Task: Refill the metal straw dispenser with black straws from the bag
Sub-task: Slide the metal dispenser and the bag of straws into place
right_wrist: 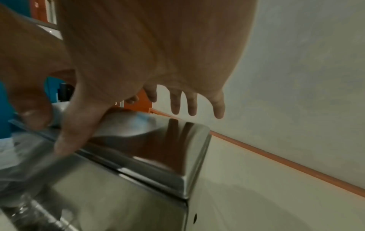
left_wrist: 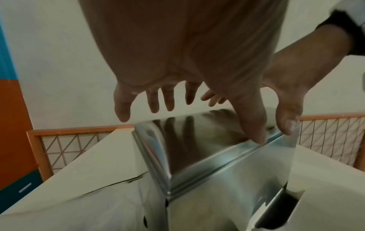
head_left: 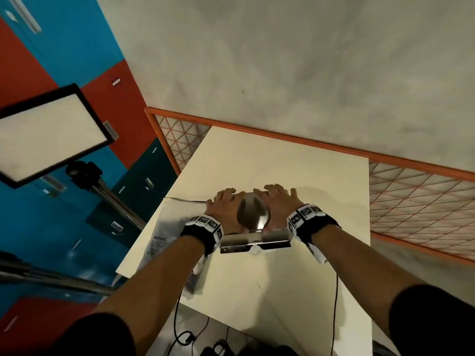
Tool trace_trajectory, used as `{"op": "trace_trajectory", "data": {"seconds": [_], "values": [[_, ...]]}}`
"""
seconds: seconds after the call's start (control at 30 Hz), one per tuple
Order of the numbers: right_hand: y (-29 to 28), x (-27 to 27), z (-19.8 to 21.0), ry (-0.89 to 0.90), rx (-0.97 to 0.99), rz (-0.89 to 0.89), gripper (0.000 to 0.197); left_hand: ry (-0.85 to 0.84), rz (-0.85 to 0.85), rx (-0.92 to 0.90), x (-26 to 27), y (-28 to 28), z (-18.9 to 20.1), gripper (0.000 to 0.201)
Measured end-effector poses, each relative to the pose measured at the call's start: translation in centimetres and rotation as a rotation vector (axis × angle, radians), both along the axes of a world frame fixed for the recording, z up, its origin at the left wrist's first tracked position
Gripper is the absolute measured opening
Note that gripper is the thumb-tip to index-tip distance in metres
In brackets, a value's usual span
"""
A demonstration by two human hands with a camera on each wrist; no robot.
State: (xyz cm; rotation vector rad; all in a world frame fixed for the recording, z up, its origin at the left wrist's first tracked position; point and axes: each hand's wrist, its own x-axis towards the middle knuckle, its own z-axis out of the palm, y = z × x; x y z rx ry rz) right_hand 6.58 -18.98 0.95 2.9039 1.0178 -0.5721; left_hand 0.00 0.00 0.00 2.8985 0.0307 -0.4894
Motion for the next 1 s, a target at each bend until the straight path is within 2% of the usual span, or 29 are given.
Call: {"op": "trace_trajectory", "data": {"seconds": [0.17, 0.4, 0.8, 1.0], "values": [[0.7, 0.0, -0.9, -0.021, -0.067, 0.058, 0.129, 0.062, -0.025, 0.067, 0.3, -0.4, -1.2, 0.126], [1.2, 0.1, -0.8, -0.005, -0.065, 0.034, 0.127, 0.052, -0.072, 0.08, 0.9, 0.1, -1.7, 0.129], [1.1, 0.6, -0.9, 0.02, -0.038, 0.022, 0.126, 0.081, -0.206, 0.138, 2.3, 0.0, -0.1, 0.136], [1.0, 0.6, -1.1, 0.012, -0.029, 0.023, 0.124, 0.088, -0.208, 0.148, 2.2, 0.0, 0.0, 0.133]]}}
